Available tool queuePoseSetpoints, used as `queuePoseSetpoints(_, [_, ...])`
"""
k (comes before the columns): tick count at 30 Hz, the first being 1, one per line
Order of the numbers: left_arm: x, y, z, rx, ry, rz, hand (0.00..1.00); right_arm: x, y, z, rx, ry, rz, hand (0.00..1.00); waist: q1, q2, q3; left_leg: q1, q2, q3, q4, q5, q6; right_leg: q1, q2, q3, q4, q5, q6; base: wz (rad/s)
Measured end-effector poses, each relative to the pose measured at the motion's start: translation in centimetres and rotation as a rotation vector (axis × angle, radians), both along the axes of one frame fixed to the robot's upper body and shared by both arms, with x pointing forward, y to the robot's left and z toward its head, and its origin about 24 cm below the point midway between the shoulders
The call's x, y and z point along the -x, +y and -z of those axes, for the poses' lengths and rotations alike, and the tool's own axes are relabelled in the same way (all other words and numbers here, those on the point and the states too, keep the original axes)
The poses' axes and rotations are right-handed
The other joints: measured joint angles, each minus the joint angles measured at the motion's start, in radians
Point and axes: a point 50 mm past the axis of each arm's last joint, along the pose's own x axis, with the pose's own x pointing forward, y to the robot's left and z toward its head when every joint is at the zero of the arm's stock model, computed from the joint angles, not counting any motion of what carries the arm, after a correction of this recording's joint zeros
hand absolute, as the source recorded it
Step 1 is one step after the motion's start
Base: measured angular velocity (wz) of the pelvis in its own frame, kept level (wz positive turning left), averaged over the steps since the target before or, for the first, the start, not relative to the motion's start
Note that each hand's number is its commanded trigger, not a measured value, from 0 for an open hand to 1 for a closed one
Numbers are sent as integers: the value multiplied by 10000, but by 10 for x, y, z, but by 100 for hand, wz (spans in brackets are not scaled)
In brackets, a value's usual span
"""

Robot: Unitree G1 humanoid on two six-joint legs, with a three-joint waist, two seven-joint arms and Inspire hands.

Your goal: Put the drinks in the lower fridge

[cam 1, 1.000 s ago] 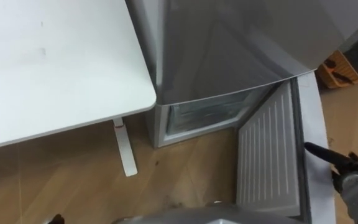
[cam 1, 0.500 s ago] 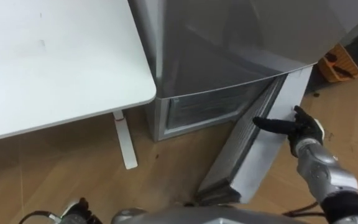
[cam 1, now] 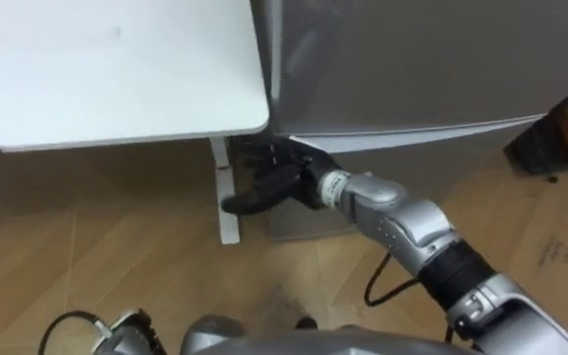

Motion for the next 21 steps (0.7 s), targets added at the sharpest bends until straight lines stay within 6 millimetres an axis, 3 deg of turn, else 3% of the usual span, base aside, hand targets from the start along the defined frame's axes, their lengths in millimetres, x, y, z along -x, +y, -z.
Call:
queuePoseSetpoints(2, [4,-4,2,193,189,-132,0,1,3,-2,-270,3,-401,0,46,29,-75,-118,-22,-127,2,32,33,12,-89,-246,11,43,-58,26])
queuePoseSetpoints(7, [3,-5,2,306,224,-181,0,-1,8,-7,-546,-142,-952,0,66,32,-93,-77,-58,-242,-14,37,53,121,-121,-375,-49,43,-14,7])
queuePoseSetpoints(12, [1,-7,2,375,-144,-397,0,4,-15,24,612,794,-586,0,-145,17,-77,172,-185,-560,-132,57,120,536,-257,-692,-170,-54,177,22])
queuePoseSetpoints(14, [3,-6,2,455,-299,-732,0,17,-32,47,1415,1544,-287,0,-147,-19,-101,251,-254,-632,-168,38,193,624,-325,-714,-144,-116,281,15])
queuePoseSetpoints(18, [12,-5,3,513,-237,-1063,0,29,-53,61,2190,1876,149,0,-193,-51,-93,239,-382,-738,-159,-17,341,639,-485,-806,-22,-213,445,15])
queuePoseSetpoints(21, [19,-4,4,602,-106,-1251,0,43,-74,79,2832,2497,726,0,-467,-37,-83,343,-543,-1108,-54,-73,467,916,-675,-1048,82,-375,643,42])
